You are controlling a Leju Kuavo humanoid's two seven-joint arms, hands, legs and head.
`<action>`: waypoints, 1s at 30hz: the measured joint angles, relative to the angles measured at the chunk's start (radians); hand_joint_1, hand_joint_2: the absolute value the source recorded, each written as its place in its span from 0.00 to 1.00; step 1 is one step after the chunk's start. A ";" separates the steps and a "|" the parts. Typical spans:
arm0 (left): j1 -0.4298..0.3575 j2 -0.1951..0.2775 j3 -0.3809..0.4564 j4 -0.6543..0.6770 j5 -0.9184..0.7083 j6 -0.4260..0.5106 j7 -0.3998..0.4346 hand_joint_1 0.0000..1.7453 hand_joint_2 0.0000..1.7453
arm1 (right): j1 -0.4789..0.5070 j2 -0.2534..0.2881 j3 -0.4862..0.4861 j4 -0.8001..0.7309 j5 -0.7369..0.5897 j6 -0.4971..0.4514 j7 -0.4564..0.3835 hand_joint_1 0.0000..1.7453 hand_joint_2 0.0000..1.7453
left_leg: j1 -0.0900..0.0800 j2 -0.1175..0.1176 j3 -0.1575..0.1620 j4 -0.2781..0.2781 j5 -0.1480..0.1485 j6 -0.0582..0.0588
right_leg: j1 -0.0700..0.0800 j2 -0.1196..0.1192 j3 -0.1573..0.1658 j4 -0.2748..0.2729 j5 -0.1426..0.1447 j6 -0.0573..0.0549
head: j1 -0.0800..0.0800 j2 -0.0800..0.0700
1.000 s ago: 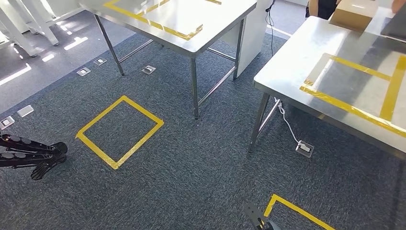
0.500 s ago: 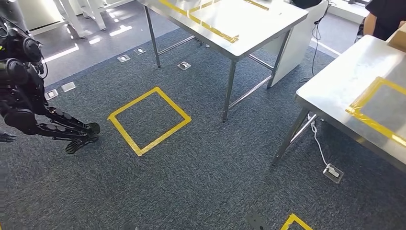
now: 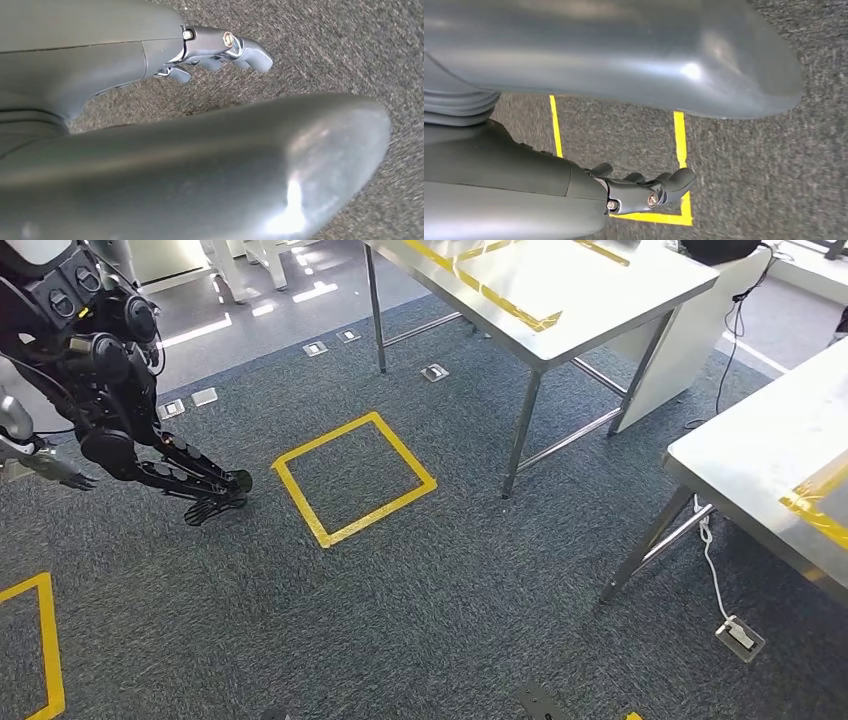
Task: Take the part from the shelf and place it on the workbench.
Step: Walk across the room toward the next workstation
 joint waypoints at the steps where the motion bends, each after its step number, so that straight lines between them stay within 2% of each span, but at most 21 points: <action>1: -0.002 0.000 0.000 0.000 0.000 -0.001 0.000 0.00 0.00 | 0.000 0.000 -0.001 0.000 0.000 -0.001 -0.001 0.00 0.00 | -0.003 0.018 0.027 -0.051 0.014 0.007 | 0.002 -0.008 0.003 0.001 -0.002 0.005 | 0.001 0.000; 2: -0.003 0.000 0.000 0.000 -0.001 -0.001 0.001 0.00 0.00 | 0.000 0.000 -0.003 0.000 0.000 -0.001 -0.001 0.00 0.00 | -0.006 0.029 0.039 -0.076 0.017 0.014 | 0.004 -0.016 0.005 0.002 -0.004 0.011 | 0.002 0.000; 3: -0.003 0.000 -0.001 0.000 -0.001 -0.001 0.001 0.00 0.00 | 0.000 0.000 -0.004 0.000 0.000 -0.002 -0.002 0.00 0.00 | -0.009 0.025 0.037 -0.081 0.015 0.021 | 0.005 -0.024 0.006 0.001 -0.005 0.017 | 0.004 0.000; 5: -0.002 0.000 -0.001 0.000 -0.002 -0.001 0.002 0.00 0.00 | 0.000 0.001 -0.006 0.000 0.000 -0.002 -0.003 0.00 0.00 | -0.010 0.002 0.036 -0.086 0.019 0.035 | 0.001 -0.032 0.010 0.004 -0.010 0.029 | 0.006 0.000; 7: -0.003 0.001 -0.001 0.000 -0.002 -0.001 0.003 0.00 0.00 | 0.000 0.002 -0.007 0.000 0.001 -0.002 -0.006 0.00 0.00 | -0.006 -0.021 0.039 -0.094 0.027 0.048 | -0.004 0.010 -0.009 0.054 -0.046 0.040 | 0.010 0.000; 9: -0.006 0.000 -0.001 0.000 -0.002 -0.001 0.003 0.00 0.00 | 0.004 0.003 -0.008 0.000 0.001 -0.002 -0.007 0.00 0.00 | -0.003 -0.043 0.038 -0.096 0.031 0.055 | -0.006 0.066 -0.065 0.177 -0.112 0.046 | 0.017 0.000; 10: -0.007 0.000 -0.001 0.000 -0.002 -0.001 0.003 0.00 0.00 | 0.007 0.003 -0.008 0.001 0.001 -0.002 -0.007 0.00 0.00 | -0.004 -0.057 0.037 -0.095 0.031 0.056 | -0.006 0.078 -0.096 0.241 -0.137 0.047 | 0.019 0.000; 11: -0.006 0.000 -0.001 0.000 -0.002 -0.001 0.003 0.00 0.00 | 0.009 0.003 -0.008 0.001 0.001 -0.002 -0.007 0.00 0.00 | -0.004 -0.071 0.037 -0.094 0.031 0.057 | -0.006 0.083 -0.116 0.278 -0.144 0.047 | 0.021 0.000; 12: -0.005 0.000 -0.001 0.000 -0.002 -0.001 0.004 0.00 0.00 | 0.011 0.003 -0.009 0.001 0.001 -0.002 -0.006 0.00 0.00 | -0.004 -0.085 0.037 -0.092 0.030 0.057 | -0.007 0.085 -0.119 0.278 -0.130 0.047 | 0.021 0.000; 13: -0.004 -0.001 -0.001 0.000 -0.002 -0.001 0.004 0.00 0.00 | 0.011 0.003 -0.009 0.002 0.001 -0.002 -0.006 0.00 0.00 | -0.004 -0.100 0.037 -0.089 0.030 0.055 | -0.008 0.089 -0.104 0.239 -0.097 0.046 | 0.022 0.000; 14: -0.003 -0.001 -0.001 0.000 -0.002 -0.001 0.004 0.00 0.00 | 0.011 0.003 -0.009 0.002 0.002 -0.002 -0.006 0.00 0.00 | -0.003 -0.114 0.037 -0.085 0.028 0.053 | -0.010 0.098 -0.074 0.171 -0.056 0.045 | 0.023 0.000; 16: -0.004 -0.003 -0.001 0.000 -0.002 -0.001 0.004 0.00 0.00 | 0.010 0.003 -0.011 0.002 0.003 -0.001 -0.005 0.00 0.00 | -0.003 -0.138 0.033 -0.078 0.025 0.041 | -0.013 0.136 -0.020 0.050 -0.010 0.043 | 0.025 0.000; 18: -0.004 -0.003 -0.001 0.000 -0.002 -0.001 0.004 0.00 0.00 | 0.010 0.003 -0.013 0.003 0.004 -0.001 -0.004 0.00 0.00 | -0.003 -0.158 0.026 -0.077 0.028 0.026 | -0.012 0.153 -0.006 0.014 -0.009 0.036 | 0.026 0.000; 19: -0.002 -0.003 -0.001 0.000 -0.002 -0.001 0.004 0.00 0.00 | 0.010 0.003 -0.013 0.003 0.004 -0.001 -0.004 0.00 0.00 | -0.002 -0.168 0.022 -0.079 0.030 0.019 | -0.011 0.145 -0.007 0.012 -0.007 0.030 | 0.026 0.000; 20: 0.000 -0.003 -0.001 0.000 -0.002 -0.001 0.004 0.00 0.00 | 0.009 0.003 -0.014 0.003 0.004 -0.001 -0.004 0.00 0.00 | 0.000 -0.166 0.019 -0.078 0.031 0.013 | -0.011 0.135 -0.006 0.010 -0.004 0.022 | 0.026 0.000; 22: 0.001 -0.003 -0.001 0.000 -0.002 -0.001 0.004 0.00 0.00 | 0.007 0.004 -0.014 0.003 0.006 -0.002 -0.004 0.00 0.00 | 0.000 -0.122 -0.001 -0.040 0.004 0.004 | -0.011 0.114 -0.004 0.003 0.000 0.006 | 0.020 0.000; 24: -0.001 -0.003 -0.001 0.000 -0.002 -0.001 0.004 0.00 0.00 | 0.009 0.004 -0.015 0.003 0.008 -0.003 -0.004 0.00 0.00 | -0.001 -0.067 -0.056 0.078 -0.059 -0.002 | -0.007 0.090 -0.003 0.001 -0.001 -0.004 | 0.014 0.000; 26: -0.001 -0.003 -0.001 0.000 -0.002 -0.002 0.004 0.00 0.00 | 0.012 0.004 -0.017 0.003 0.009 -0.003 -0.004 0.00 0.00 | 0.001 -0.055 -0.112 0.195 -0.103 -0.006 | -0.003 0.062 -0.002 0.001 -0.003 -0.008 | 0.012 0.000; 27: 0.000 -0.003 -0.001 0.000 -0.002 -0.002 0.004 0.00 0.00 | 0.013 0.004 -0.019 0.003 0.010 -0.003 -0.004 0.00 0.00 | 0.001 -0.053 -0.117 0.206 -0.097 -0.006 | -0.002 0.050 -0.001 0.002 -0.004 -0.008 | 0.012 0.000; 28: 0.001 -0.003 -0.001 0.000 -0.002 -0.003 0.004 0.00 0.00 | 0.012 0.004 -0.021 0.003 0.010 -0.003 -0.004 0.00 0.00 | 0.001 -0.050 -0.101 0.178 -0.074 -0.006 | -0.002 0.038 0.000 0.002 -0.005 -0.007 | 0.012 0.000; 30: 0.001 -0.003 -0.001 0.000 -0.002 -0.004 0.003 0.00 0.00 | 0.012 0.004 -0.023 0.003 0.011 -0.003 -0.006 0.00 0.00 | -0.002 -0.019 -0.027 0.039 -0.012 0.000 | 0.000 0.017 0.006 0.003 -0.009 -0.002 | 0.011 0.000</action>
